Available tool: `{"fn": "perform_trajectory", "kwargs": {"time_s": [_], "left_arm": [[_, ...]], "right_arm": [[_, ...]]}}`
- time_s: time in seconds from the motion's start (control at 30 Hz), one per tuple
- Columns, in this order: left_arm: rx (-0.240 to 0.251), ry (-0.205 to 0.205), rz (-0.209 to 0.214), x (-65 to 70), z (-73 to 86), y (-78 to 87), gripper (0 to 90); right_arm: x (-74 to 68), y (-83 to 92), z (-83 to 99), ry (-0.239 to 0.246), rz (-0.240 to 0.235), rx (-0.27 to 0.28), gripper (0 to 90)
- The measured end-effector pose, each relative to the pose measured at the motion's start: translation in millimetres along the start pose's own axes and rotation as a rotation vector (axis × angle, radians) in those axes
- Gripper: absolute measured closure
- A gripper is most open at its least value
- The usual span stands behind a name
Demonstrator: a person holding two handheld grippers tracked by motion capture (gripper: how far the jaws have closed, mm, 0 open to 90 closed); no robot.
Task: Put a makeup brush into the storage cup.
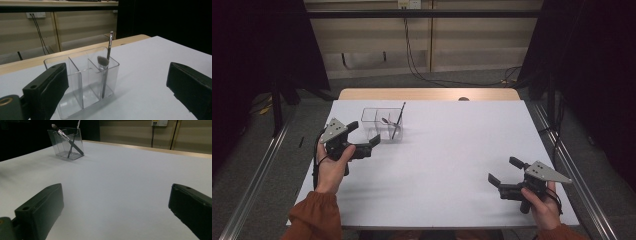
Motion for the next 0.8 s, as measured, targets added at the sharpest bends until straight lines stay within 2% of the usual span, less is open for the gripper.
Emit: {"fn": "perform_trajectory", "kwargs": {"time_s": [0.2,0.43,0.8], "left_arm": [[-0.011,-0.014,0.006,5.1,7.4,8.0,2.9],[-0.020,-0.009,0.030,17.2,16.5,17.4,2.4],[-0.030,-0.007,0.019,23.9,30.9,31.5,2.6]], "right_arm": [[-0.5,0.6,0.2,0.002,-0.001,0.000,0.0],[-0.2,1.6,0.2,0.002,0.001,0.003,0.0],[0.3,3.7,0.0,0.001,0.003,0.006,0.0]]}}
Point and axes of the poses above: each handheld gripper's, and its own axes: y roughly backward along the jaws, z roughly out of its underside, x roughly to its right, the point moved 9 cm from there along -y, roughly forward along the jaws, and after that the axes turned 15 degrees about -y, right-handed, at the moved point
